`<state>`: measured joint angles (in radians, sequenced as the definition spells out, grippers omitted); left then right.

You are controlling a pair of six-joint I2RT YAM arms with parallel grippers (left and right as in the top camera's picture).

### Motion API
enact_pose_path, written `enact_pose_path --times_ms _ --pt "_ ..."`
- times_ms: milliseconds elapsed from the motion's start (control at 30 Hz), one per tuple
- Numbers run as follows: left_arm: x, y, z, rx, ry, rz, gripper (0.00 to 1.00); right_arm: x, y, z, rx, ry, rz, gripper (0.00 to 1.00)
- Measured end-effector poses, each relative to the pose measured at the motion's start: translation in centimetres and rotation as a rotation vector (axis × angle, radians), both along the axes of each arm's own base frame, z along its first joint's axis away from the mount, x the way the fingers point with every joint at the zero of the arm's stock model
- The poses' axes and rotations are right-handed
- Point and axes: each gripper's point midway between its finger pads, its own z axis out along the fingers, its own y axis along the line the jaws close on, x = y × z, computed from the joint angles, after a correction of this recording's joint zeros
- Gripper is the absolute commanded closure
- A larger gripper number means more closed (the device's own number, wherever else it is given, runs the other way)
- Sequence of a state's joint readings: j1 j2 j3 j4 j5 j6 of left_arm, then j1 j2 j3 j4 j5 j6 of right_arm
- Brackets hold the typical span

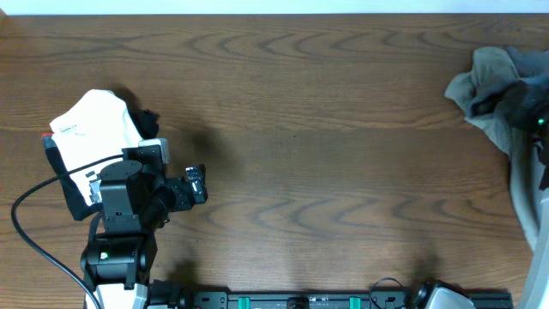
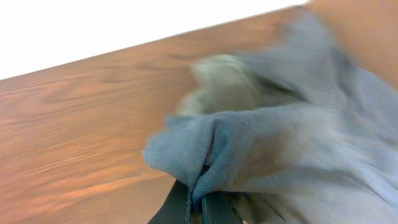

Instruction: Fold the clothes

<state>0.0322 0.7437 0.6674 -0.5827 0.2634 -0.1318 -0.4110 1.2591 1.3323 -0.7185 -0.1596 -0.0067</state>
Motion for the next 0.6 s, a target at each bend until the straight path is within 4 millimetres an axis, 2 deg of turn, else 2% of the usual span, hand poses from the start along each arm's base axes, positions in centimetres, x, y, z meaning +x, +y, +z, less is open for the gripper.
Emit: enact_pose_path --times_ms 67,100,200,233,300,400,500,600 --pt "0.0 0.0 0.0 0.000 0.000 0.000 0.02 0.5 4.0 1.0 0.022 -0.040 0.184 0.99" --pt "0.0 0.0 0.0 0.000 0.000 0.000 0.02 0.4 6.9 1.4 0.025 -0.056 0.308 0.98" --pt "0.0 0.0 0.0 0.000 0.000 0.000 0.02 -1.4 15.1 1.6 0.004 -0.042 0.628 0.99" --pt "0.0 0.0 0.0 0.000 0.000 0.000 0.02 -1.9 16.2 1.4 -0.003 -0.033 0.670 0.99" --pt "0.0 0.0 0.0 0.000 0.000 0.000 0.02 -3.3 19.6 0.1 -0.022 0.027 0.795 0.99" --pt "0.0 0.0 0.0 0.000 0.000 0.000 0.02 -4.1 23.4 -2.0 -0.034 0.106 0.934 0.99" --pt "0.0 0.0 0.0 0.000 0.000 0.000 0.02 -3.8 26.2 -4.8 -0.030 0.192 1.019 0.99" --pt "0.0 0.0 0.0 0.000 0.000 0.000 0.02 -2.7 28.2 -7.8 -0.025 0.263 1.058 0.99"
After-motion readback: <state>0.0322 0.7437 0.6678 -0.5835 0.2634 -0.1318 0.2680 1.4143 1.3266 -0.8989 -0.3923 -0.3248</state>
